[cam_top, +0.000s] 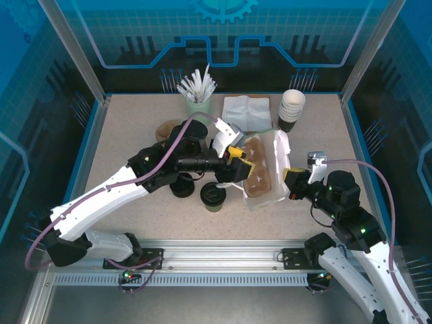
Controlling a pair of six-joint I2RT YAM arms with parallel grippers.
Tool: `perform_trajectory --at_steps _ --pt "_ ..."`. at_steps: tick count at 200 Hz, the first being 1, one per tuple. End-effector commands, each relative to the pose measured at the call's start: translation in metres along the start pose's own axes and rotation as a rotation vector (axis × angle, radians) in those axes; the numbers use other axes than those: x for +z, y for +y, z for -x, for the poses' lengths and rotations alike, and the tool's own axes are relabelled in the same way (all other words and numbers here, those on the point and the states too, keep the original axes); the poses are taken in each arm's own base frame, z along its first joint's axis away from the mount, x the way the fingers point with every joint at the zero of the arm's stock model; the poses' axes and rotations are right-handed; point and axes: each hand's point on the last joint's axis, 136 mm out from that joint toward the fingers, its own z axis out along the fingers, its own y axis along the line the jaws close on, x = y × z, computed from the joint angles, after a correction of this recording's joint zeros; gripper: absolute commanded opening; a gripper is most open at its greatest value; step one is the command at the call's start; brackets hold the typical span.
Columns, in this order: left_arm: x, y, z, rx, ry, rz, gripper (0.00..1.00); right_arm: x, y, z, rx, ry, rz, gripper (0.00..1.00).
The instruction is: Pack the takeout coffee
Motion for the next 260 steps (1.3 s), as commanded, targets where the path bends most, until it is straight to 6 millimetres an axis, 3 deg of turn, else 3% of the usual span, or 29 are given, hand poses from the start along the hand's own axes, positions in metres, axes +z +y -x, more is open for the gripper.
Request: perform_trajectory --at_steps 1,27,61,94,137,188,260 --pt "-0.006 -0.002 0.014 0.007 -0.021 0.093 0.57 -0.012 -0.005 0.025 0.114 -0.084 -0.061 0.00" --pt "-0.002 -0.013 0.024 0.011 -0.036 0.111 0.55 -0.013 -0.010 0.027 0.163 -0.091 -0.094 0.00" --pt "0.027 -0.013 0.022 -0.041 0.017 0.195 0.50 -0.011 -0.012 0.027 0.209 -0.093 -0.100 0.00" --pt "0.061 0.009 0.007 -0.145 0.086 0.343 0.44 -0.010 -0.015 0.025 0.236 -0.091 -0.111 0.00" --pt "0.101 0.035 -0.027 -0.195 0.199 0.500 0.43 -0.013 -0.016 0.023 0.261 -0.097 -0.112 0.00" --pt "0.125 0.063 -0.056 -0.234 0.283 0.646 0.43 -0.013 -0.019 0.017 0.282 -0.097 -0.113 0.00" --pt "0.150 0.095 -0.088 -0.388 0.377 0.643 0.42 -0.009 -0.016 0.010 0.295 -0.087 -0.081 0.00"
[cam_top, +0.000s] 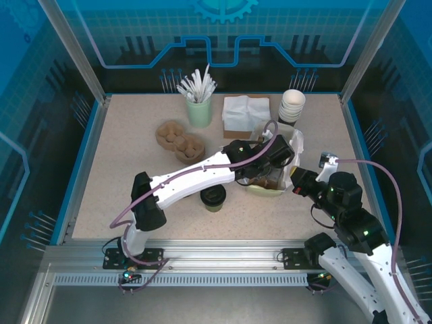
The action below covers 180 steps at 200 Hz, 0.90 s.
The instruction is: Pack the takeout coffee
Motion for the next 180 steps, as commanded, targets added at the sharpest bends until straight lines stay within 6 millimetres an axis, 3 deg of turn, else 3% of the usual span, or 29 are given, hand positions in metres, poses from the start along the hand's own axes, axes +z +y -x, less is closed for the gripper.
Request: perform_trajectory --at_steps 1,84,180 --pt "0.012 0.007 -0.003 -0.063 0.063 -0.004 0.42 -0.003 0.006 0.006 0.015 -0.033 0.039 0.00" --pt "0.047 0.001 -0.026 -0.101 0.234 -0.088 0.40 0.002 0.010 -0.004 0.025 -0.006 0.079 0.00" --pt "0.085 0.017 -0.046 -0.168 0.367 -0.084 0.41 0.004 0.019 -0.010 0.002 0.015 0.137 0.00"
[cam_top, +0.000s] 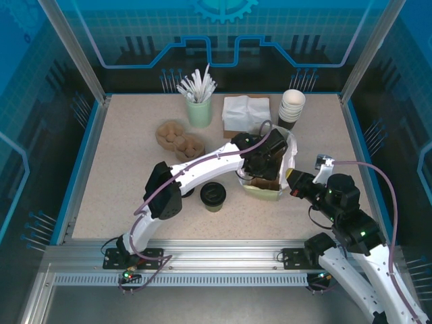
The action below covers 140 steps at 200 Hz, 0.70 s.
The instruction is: Pack the takeout coffee
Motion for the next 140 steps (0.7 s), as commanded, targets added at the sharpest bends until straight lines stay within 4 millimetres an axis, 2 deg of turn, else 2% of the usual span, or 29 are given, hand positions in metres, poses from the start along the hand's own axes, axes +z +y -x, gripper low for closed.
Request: perform_trajectory --at_steps 1,65,140 --pt "0.010 -0.001 -0.008 -0.032 0.071 -0.024 0.41 0.000 0.012 0.002 -0.019 -0.014 0.068 0.00" --pt "0.033 0.000 -0.018 -0.049 0.161 -0.065 0.42 0.003 0.022 -0.003 -0.060 0.003 0.128 0.00" --pt "0.057 0.004 -0.024 -0.063 0.220 -0.084 0.42 0.006 0.021 -0.011 -0.075 0.028 0.143 0.00"
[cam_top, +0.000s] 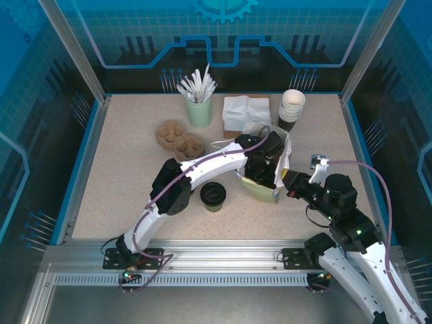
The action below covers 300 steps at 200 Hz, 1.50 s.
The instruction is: Pack the takeout coffee
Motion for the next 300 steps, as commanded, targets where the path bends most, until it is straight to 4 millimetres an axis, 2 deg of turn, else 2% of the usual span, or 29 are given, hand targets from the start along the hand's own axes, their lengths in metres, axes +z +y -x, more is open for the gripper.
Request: perform_trajectory --at_steps 1,84,126,154,193,230,272,300 --pt "0.016 0.000 -0.003 -0.009 0.050 -0.018 0.42 -0.001 0.012 -0.002 -0.035 0.003 0.064 0.00" --pt "0.037 0.007 0.000 -0.021 0.075 -0.028 0.42 -0.002 0.012 -0.002 -0.046 0.005 0.061 0.00" --pt "0.033 0.008 0.003 -0.015 0.066 -0.016 0.41 -0.002 0.010 -0.002 -0.048 0.005 0.054 0.00" --pt "0.015 0.004 0.006 -0.002 0.034 -0.017 0.41 -0.004 0.006 0.000 -0.047 -0.004 0.024 0.00" --pt "-0.025 -0.010 0.009 0.039 -0.046 -0.026 0.41 -0.007 -0.005 0.002 -0.038 -0.014 -0.045 0.00" --pt "-0.061 -0.024 0.002 0.085 -0.118 -0.018 0.42 -0.013 -0.011 0.008 -0.046 -0.032 -0.096 0.00" --pt "-0.094 -0.022 -0.004 0.126 -0.211 0.073 0.42 -0.022 -0.017 0.017 -0.096 -0.028 -0.182 0.00" --pt "-0.115 -0.035 -0.009 0.163 -0.270 0.058 0.42 -0.023 -0.019 0.018 -0.135 -0.010 -0.209 0.00"
